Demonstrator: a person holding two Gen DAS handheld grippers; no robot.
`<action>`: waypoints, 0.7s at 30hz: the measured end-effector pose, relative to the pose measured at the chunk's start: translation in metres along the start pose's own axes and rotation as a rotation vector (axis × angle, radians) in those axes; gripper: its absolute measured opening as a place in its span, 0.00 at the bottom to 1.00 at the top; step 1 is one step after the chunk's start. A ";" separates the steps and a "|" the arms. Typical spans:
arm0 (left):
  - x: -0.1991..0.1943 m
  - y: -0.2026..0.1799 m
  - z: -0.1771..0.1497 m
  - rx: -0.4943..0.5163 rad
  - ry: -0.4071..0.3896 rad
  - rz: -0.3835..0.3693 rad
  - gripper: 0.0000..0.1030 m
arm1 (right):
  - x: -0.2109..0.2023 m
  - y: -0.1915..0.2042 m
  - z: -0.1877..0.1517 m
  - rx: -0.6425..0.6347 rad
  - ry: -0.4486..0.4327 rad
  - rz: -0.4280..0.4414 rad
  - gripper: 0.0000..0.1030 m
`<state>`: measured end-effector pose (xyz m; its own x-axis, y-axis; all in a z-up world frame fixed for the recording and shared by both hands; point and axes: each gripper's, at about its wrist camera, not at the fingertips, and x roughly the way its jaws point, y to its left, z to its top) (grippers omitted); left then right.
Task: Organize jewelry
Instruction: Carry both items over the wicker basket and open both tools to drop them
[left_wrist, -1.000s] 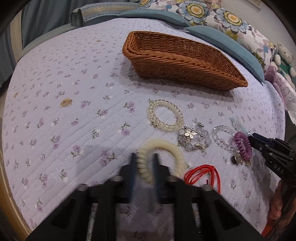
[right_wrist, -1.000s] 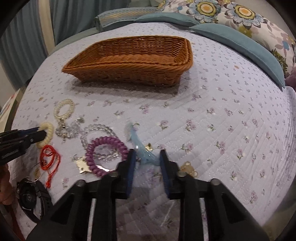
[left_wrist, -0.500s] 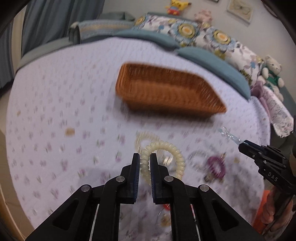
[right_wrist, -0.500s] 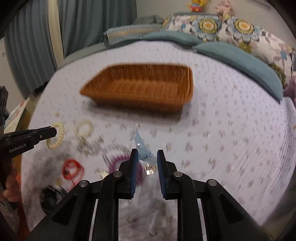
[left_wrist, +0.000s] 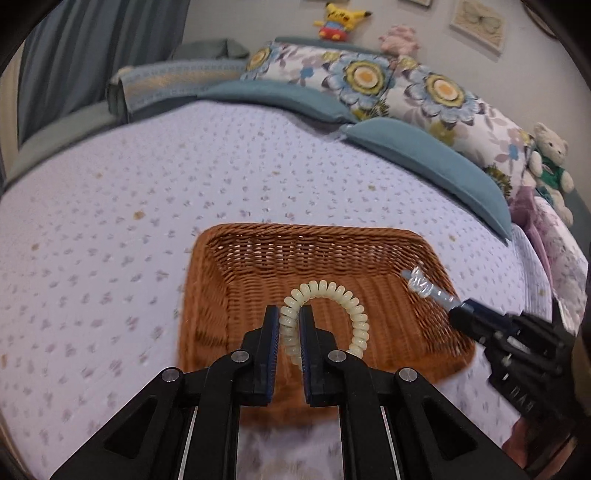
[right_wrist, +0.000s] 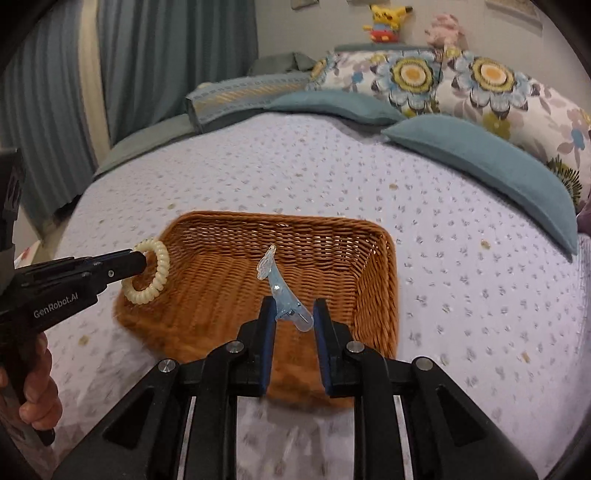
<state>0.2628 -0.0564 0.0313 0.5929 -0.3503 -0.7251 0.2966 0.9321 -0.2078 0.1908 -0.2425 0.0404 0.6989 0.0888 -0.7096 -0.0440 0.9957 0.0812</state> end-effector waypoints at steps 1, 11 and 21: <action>0.008 0.000 0.002 -0.002 0.013 0.001 0.10 | 0.007 0.000 -0.001 0.004 0.015 0.002 0.23; 0.060 -0.011 -0.005 0.029 0.110 0.030 0.11 | 0.045 -0.007 -0.007 0.047 0.114 0.035 0.23; 0.027 -0.007 -0.009 0.014 0.059 0.012 0.49 | 0.009 -0.016 -0.010 0.067 0.066 0.062 0.36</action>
<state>0.2702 -0.0720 0.0075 0.5512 -0.3326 -0.7652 0.3006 0.9347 -0.1898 0.1909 -0.2572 0.0255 0.6474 0.1543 -0.7464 -0.0366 0.9845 0.1717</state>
